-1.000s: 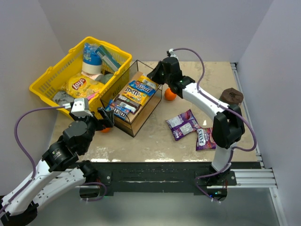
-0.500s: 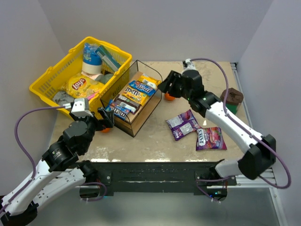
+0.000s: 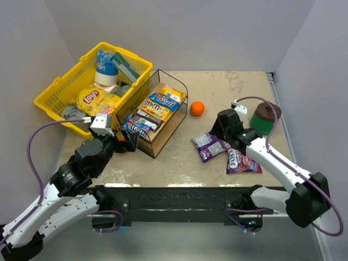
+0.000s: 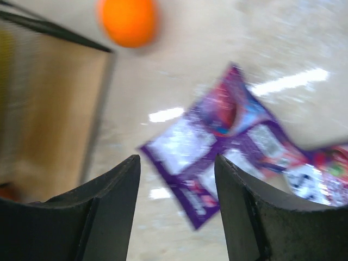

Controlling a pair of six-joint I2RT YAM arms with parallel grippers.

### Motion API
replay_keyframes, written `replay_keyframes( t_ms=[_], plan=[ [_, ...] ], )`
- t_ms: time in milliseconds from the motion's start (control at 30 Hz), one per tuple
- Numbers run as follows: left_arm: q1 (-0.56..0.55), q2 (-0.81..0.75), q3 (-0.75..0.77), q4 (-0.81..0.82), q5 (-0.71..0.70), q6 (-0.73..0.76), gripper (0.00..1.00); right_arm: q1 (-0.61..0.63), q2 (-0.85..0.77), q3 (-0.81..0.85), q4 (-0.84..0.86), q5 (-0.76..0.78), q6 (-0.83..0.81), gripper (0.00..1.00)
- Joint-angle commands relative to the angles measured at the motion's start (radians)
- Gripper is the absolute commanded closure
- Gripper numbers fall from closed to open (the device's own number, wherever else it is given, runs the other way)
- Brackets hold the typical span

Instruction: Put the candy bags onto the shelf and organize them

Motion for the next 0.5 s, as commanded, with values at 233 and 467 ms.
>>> replay_keyframes(
  t_ms=[233, 467],
  plan=[
    [-0.002, 0.031, 0.023, 0.068, 0.176, 0.076, 0.00, -0.010, 0.240, -0.068, 0.015, 0.155, -0.002, 0.44],
    [-0.002, 0.023, 0.017, 0.064, 0.159, 0.066, 0.00, -0.007, 0.256, -0.224, 0.144, -0.004, 0.048, 0.47]
  ],
)
